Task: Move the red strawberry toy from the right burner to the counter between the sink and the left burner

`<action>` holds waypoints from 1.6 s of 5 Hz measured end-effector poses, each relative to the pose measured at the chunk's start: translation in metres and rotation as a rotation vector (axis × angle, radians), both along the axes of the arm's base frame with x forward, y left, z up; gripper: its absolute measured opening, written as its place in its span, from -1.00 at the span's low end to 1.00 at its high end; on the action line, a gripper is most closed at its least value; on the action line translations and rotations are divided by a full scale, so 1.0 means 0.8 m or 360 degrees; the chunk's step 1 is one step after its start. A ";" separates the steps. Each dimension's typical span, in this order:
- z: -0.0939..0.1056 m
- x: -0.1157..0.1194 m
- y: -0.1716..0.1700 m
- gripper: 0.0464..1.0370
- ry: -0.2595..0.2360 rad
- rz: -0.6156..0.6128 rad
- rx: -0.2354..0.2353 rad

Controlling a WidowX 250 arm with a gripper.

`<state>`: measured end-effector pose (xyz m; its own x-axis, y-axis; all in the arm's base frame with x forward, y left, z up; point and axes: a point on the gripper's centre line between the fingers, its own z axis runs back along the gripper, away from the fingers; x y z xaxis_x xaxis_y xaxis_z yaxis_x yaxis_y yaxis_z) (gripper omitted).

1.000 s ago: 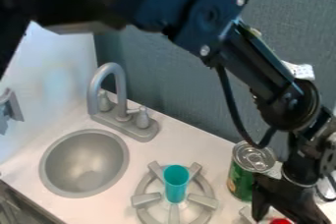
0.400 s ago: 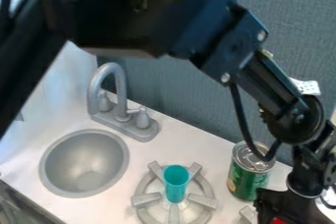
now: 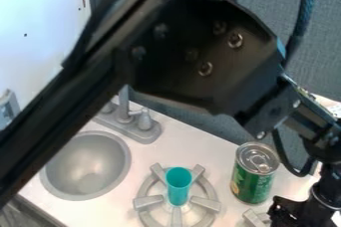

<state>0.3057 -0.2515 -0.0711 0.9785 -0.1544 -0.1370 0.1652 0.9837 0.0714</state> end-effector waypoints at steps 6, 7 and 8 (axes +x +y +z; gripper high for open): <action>0.066 -0.054 0.021 -0.20 -0.0114 -0.0268 -0.0004; 0.070 -0.094 0.052 -0.20 -0.0034 -0.0211 0.0021; 0.052 -0.121 0.092 -0.20 0.0131 -0.0128 0.0086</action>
